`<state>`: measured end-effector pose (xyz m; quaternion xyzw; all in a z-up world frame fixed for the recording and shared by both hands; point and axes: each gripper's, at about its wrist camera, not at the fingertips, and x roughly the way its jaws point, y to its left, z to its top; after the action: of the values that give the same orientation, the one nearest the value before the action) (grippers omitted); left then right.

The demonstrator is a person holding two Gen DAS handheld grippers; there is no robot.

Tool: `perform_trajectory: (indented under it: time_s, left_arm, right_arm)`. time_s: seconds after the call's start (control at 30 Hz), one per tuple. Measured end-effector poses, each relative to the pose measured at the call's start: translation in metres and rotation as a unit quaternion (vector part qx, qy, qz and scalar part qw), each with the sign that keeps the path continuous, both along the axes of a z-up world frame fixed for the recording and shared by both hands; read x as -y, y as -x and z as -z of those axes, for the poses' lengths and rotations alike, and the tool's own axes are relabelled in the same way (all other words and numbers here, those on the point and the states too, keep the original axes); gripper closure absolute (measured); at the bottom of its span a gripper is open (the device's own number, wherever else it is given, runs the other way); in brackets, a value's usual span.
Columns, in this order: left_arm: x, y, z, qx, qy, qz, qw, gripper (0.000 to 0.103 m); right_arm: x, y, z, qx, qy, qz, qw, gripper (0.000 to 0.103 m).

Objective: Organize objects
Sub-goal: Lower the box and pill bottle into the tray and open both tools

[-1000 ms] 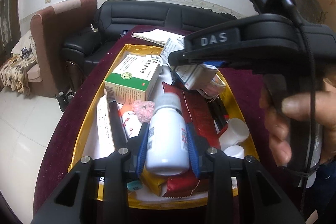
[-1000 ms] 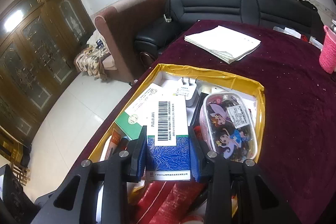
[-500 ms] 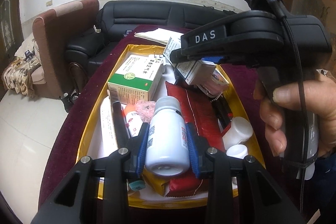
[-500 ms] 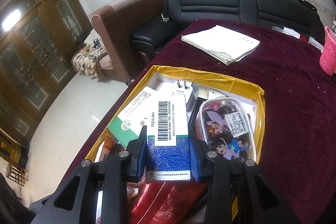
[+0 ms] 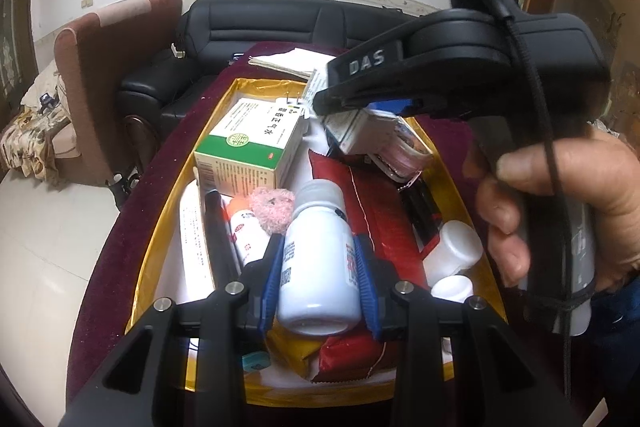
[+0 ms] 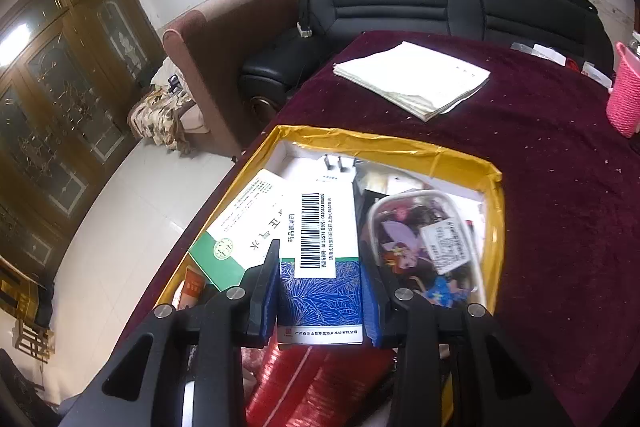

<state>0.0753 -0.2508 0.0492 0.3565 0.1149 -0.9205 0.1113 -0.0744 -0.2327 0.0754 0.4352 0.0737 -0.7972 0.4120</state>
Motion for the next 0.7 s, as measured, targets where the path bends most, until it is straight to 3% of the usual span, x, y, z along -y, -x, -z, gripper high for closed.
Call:
perform_trajectory:
  time_s: [0.6, 0.7]
  left_arm:
    - [-0.006, 0.009, 0.003, 0.004, 0.019, -0.005, 0.9998, 0.069]
    - [-0.008, 0.01, 0.003, 0.003, 0.027, -0.01, 0.9996, 0.069]
  right_arm:
    - [0.022, 0.002, 0.015, -0.023, -0.043, -0.013, 0.999, 0.065]
    - [0.024, 0.004, 0.02, -0.011, -0.045, -0.018, 0.999, 0.064]
